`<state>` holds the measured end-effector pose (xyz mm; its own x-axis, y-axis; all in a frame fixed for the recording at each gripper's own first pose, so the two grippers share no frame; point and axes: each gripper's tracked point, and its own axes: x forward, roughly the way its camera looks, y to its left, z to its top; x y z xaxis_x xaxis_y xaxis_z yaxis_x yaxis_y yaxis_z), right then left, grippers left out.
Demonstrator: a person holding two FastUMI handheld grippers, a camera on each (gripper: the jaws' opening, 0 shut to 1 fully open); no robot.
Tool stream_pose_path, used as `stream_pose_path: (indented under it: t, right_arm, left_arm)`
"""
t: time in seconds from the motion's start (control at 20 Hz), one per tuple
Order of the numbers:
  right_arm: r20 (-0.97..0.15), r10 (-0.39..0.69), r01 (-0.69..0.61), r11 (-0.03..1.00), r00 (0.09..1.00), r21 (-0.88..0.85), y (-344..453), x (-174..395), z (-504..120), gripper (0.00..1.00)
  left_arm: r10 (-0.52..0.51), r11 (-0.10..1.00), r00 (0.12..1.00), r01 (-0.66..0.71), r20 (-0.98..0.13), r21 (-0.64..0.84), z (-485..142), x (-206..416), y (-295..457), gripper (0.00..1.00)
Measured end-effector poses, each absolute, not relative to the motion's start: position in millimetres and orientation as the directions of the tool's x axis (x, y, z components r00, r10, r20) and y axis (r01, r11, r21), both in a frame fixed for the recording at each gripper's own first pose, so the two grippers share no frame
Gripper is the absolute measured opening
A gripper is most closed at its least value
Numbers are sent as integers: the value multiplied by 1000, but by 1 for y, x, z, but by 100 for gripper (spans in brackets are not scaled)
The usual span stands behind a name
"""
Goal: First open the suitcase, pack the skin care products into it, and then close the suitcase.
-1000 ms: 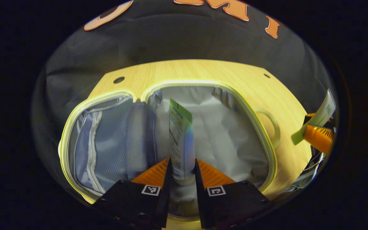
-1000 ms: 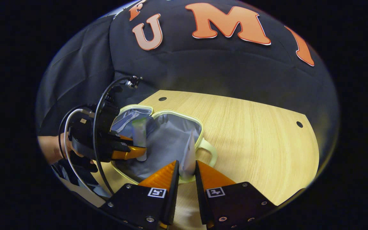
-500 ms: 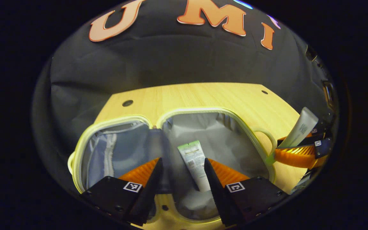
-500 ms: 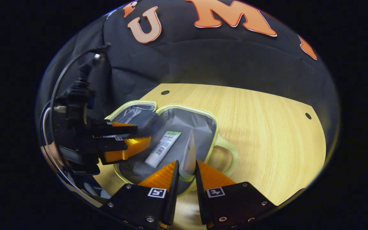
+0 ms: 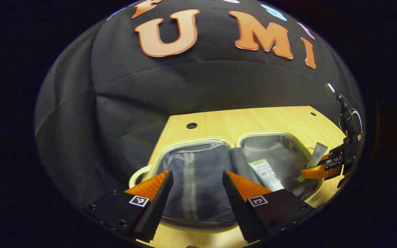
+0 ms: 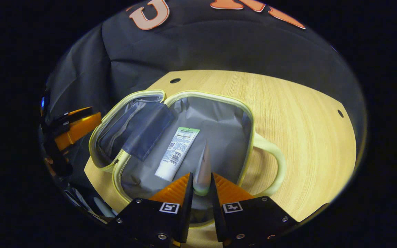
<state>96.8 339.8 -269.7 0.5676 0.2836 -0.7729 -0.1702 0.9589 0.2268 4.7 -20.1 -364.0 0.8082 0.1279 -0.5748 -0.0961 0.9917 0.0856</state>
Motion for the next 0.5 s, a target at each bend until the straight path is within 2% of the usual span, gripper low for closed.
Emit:
stream_pose_path:
  t: [0.15, 0.2, 0.4, 0.5]
  right_arm:
    - [-792, 290, -132, 956, 537, 260, 346, 103, -279, 27]
    - [-807, 285, -114, 957, 518, 266, 346, 104, -283, 31]
    - [-808, 300, -77, 950, 507, 304, 351, 107, -282, 36]
    - [-801, 310, -85, 946, 512, 312, 352, 106, -277, 42]
  left_arm:
    - [249, 966, 797, -245, -550, 83, -363, -14, 37, 89]
    - [274, 956, 791, -285, -547, 66, -365, -20, 51, 88]
    - [348, 914, 755, -405, -557, 21, -373, -34, 105, 88]
    - [357, 899, 744, -438, -565, -9, -381, -33, 121, 88]
